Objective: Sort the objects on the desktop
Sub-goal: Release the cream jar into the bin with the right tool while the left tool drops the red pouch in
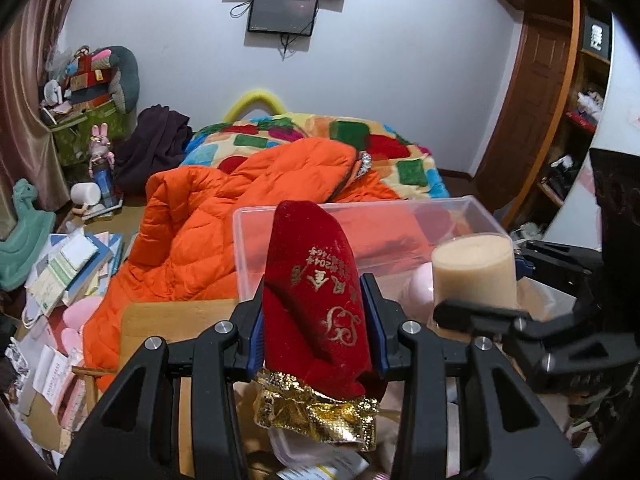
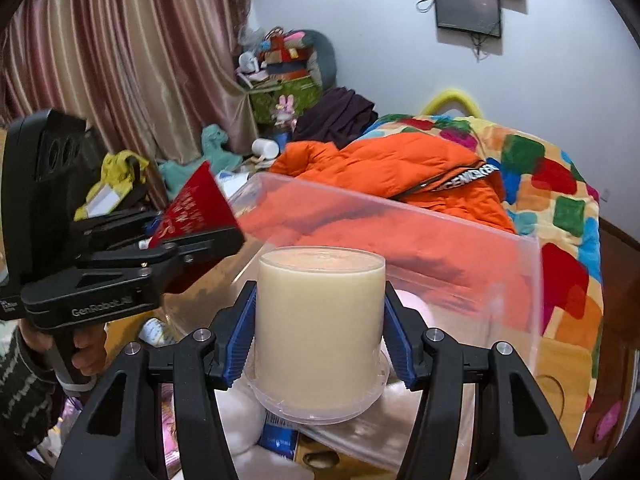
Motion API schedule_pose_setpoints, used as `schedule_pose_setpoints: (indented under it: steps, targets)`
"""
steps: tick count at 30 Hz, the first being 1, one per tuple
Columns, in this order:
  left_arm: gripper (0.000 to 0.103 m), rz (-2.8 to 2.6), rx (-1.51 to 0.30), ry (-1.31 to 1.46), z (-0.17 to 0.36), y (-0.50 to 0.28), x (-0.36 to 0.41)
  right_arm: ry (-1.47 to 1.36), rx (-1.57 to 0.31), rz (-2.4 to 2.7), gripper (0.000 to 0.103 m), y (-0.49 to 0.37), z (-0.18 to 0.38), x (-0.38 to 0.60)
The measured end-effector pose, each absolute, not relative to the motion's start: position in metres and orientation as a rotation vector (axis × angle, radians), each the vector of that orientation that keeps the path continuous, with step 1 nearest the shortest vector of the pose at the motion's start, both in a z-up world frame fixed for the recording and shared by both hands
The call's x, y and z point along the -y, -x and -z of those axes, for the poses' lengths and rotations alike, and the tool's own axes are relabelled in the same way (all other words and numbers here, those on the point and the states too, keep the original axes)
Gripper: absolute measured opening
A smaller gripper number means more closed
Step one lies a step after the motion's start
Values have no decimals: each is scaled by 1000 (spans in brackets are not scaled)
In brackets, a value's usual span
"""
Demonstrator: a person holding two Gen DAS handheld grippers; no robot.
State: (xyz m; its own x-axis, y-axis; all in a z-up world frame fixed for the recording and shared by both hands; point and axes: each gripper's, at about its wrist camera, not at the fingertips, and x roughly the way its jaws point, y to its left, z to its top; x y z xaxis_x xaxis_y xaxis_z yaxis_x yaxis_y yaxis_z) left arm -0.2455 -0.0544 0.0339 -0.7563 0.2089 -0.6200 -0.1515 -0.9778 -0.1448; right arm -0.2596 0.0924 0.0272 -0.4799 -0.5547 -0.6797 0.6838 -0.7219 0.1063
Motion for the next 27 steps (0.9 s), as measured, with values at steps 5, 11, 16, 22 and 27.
schedule_pose_setpoints:
  steps: [5, 11, 16, 22, 27]
  targets:
    - [40, -2764, 101, 995, -30, 253, 55, -937, -305, 2184, 54, 263, -17, -80]
    - [42, -2776, 45, 974, -28, 256, 51, -970, -376, 2161, 54, 268, -3, -69]
    - [47, -2765, 44, 980, -29, 257, 50, -911, -385, 2191, 54, 264, -8, -68]
    - [55, -2741, 116, 988, -33, 254, 54, -838, -531, 2222, 66, 246, -12, -57]
    - [57, -2725, 118, 976, -42, 245, 51, -773, -541, 2274, 75, 235, -25, -67]
